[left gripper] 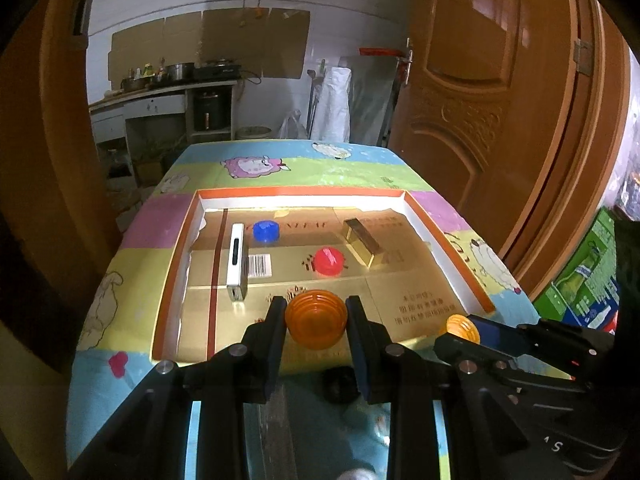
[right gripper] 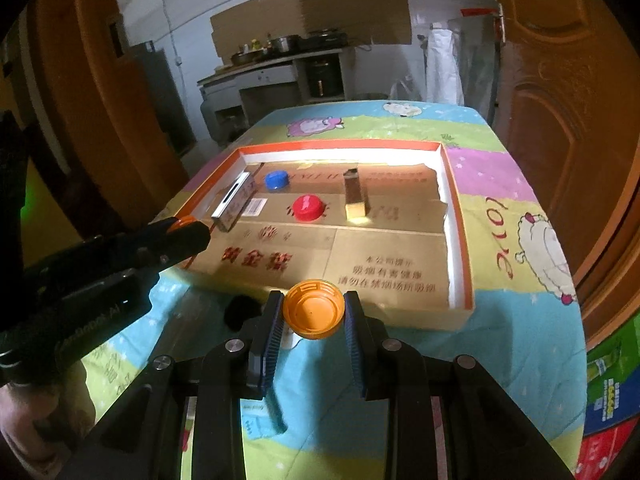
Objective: Organize rigid objects
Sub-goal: 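Carry both orange caps over the tray with both tools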
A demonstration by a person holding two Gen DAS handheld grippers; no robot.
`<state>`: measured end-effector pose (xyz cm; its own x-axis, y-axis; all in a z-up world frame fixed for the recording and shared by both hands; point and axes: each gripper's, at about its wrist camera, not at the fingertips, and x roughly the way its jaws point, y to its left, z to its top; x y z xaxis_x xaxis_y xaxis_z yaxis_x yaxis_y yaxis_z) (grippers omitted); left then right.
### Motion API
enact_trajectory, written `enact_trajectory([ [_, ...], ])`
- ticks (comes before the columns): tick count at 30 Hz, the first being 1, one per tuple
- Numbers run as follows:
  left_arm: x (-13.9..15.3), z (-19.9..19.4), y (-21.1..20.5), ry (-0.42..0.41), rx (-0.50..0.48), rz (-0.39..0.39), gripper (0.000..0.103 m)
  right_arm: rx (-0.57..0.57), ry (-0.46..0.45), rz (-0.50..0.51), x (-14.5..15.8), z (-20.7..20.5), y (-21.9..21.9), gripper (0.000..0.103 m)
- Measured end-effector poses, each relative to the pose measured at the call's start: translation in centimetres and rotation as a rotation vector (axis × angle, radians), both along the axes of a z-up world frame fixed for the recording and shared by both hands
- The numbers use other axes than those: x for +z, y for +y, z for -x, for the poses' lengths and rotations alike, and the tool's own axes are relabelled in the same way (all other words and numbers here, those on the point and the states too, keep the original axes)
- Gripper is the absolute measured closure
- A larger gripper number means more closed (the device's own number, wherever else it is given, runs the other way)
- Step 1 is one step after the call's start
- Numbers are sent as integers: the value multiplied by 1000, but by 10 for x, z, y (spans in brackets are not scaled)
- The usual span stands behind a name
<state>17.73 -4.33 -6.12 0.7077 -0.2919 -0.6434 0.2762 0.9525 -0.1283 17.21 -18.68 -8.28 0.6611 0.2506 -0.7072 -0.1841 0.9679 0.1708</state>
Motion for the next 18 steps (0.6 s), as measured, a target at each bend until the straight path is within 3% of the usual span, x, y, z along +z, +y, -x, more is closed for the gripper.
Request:
enact_trajectory([
  [18, -4, -50, -5, 29, 22, -9, 73, -29, 4, 18, -2, -48, -20, 72],
])
